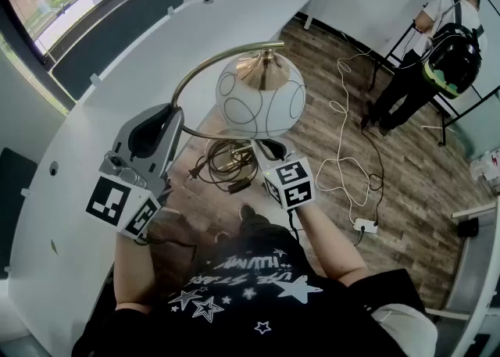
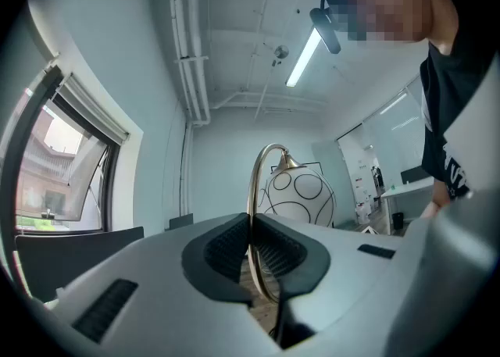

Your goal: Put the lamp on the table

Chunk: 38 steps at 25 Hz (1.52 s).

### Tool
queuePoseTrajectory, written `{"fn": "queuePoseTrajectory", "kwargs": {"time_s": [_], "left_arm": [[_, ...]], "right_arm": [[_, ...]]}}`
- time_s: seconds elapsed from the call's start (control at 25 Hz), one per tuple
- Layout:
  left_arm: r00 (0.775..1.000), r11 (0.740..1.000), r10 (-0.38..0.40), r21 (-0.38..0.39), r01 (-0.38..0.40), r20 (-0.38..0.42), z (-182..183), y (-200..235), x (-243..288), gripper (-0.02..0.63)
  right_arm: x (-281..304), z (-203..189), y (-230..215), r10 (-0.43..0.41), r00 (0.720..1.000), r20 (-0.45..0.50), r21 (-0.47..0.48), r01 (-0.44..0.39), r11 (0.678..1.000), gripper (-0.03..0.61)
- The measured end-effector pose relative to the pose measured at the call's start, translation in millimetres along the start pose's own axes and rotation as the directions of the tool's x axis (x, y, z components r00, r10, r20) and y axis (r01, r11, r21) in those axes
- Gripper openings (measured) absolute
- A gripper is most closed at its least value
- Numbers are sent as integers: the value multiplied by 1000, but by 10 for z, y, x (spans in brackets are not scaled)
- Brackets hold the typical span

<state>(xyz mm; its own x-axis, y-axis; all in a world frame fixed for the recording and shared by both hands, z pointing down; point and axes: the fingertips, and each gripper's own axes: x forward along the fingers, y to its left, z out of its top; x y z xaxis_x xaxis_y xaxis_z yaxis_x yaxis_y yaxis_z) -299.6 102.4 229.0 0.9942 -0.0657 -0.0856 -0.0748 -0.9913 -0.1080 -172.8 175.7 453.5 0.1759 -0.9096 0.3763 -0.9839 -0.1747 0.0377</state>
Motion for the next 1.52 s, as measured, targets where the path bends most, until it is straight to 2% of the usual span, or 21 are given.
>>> {"fn": "queuePoseTrajectory", "kwargs": {"time_s": [0.56, 0.96, 1.2, 1.52], "left_arm": [[1000, 1000, 11, 0, -11, -13, -11, -4, 0, 32], [999, 1000, -10, -30, 9, -33, -109, 25, 55, 32], [999, 997, -26, -69, 23, -40, -376, 115, 113, 32], [998, 999, 5, -33, -7, -58, -457, 261, 475, 32]], "right_arm": [[18, -7, -4, -2, 1000, 1, 20, 2, 1000, 46], [10, -107, -21, -30, 999, -45, 48, 32, 998, 46], [137, -266, -120, -68, 996, -61, 52, 72, 996, 48], [459, -256, -373, -12, 997, -75, 33, 14, 999, 46]]}}
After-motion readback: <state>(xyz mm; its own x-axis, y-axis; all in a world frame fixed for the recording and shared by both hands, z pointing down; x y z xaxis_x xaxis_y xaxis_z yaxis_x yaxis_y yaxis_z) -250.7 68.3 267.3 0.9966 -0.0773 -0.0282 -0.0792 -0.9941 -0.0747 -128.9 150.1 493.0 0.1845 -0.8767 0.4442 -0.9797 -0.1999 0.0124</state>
